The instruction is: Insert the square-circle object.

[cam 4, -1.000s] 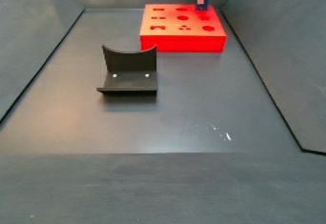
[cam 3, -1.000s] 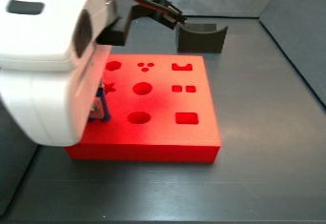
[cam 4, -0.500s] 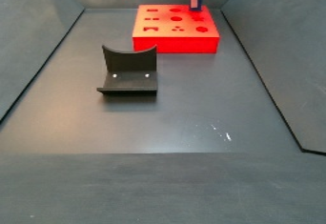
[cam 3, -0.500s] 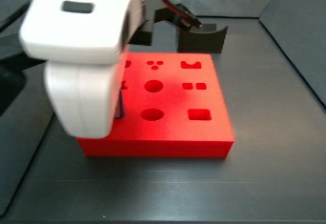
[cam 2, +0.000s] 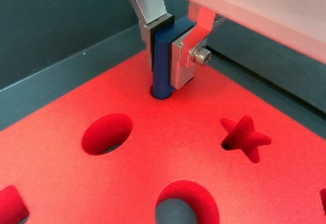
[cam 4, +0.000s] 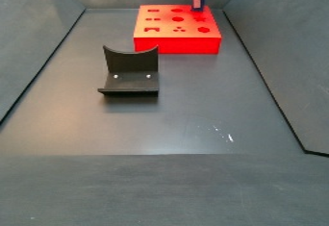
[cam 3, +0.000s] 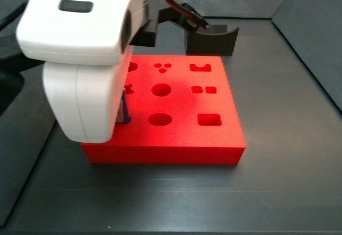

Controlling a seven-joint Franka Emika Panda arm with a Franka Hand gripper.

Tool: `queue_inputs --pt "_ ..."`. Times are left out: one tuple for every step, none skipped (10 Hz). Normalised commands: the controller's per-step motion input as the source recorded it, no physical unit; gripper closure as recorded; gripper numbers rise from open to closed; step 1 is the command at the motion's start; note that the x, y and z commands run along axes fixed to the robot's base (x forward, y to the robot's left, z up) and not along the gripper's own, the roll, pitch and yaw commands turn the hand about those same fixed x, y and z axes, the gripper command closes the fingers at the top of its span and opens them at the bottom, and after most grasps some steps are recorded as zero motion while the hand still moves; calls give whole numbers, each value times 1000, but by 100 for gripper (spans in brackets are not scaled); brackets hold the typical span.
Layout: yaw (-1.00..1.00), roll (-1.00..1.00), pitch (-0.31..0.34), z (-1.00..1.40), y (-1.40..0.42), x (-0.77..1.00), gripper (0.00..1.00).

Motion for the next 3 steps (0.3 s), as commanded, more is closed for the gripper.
queue_inputs --pt "0 0 7 0 0 0 100" --pt "0 0 -13 -9 0 0 100" --pt "20 0 -26 0 0 0 100"
